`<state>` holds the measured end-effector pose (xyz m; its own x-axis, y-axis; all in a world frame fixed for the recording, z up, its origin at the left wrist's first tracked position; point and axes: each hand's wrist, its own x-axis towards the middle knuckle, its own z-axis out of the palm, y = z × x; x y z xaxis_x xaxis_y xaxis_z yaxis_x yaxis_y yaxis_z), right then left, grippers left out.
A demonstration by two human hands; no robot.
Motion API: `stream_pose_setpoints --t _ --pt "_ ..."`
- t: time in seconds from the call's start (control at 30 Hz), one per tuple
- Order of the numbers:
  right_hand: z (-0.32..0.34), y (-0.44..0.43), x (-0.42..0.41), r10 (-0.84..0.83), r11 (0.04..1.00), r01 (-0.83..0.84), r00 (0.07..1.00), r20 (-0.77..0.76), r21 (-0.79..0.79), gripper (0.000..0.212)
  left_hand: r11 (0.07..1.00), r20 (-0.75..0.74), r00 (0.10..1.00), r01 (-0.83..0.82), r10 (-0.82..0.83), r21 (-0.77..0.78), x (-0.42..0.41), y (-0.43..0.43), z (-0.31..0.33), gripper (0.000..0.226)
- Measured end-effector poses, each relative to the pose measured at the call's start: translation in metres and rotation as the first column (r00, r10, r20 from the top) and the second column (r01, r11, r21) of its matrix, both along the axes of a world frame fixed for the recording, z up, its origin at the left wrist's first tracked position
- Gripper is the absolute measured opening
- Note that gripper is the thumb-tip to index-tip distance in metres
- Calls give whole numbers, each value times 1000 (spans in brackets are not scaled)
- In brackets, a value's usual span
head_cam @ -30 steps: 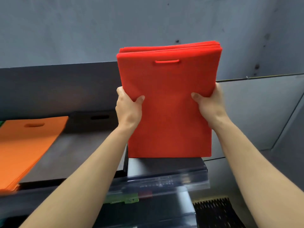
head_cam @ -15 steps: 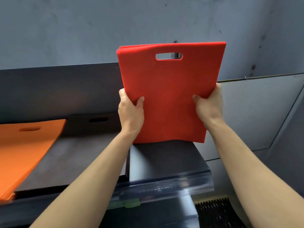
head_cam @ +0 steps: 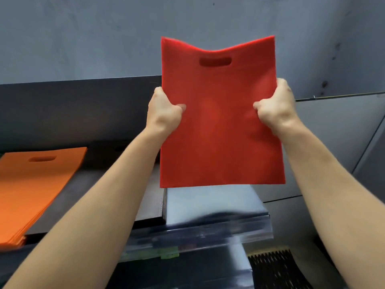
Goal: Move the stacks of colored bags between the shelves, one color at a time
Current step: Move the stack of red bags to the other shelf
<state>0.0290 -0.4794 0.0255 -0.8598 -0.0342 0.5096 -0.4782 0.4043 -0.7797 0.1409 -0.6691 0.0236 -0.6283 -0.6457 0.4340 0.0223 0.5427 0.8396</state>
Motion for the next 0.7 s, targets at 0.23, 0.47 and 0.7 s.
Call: stream_pose_setpoints --t 0.23,0.47,0.7 --pt "-48 -1 -22 46 902 -171 951 306 396 30 986 434 901 -74 3 146 -8 -10 -66 37" --pt "-90 -6 -35 38 890 -233 894 446 391 39 991 634 773 -96 14 95 -15 -14 -98 33" --pt "-107 -6 -38 27 882 -253 869 494 398 37 993 677 729 -116 104 -28 -19 -8 -105 32"
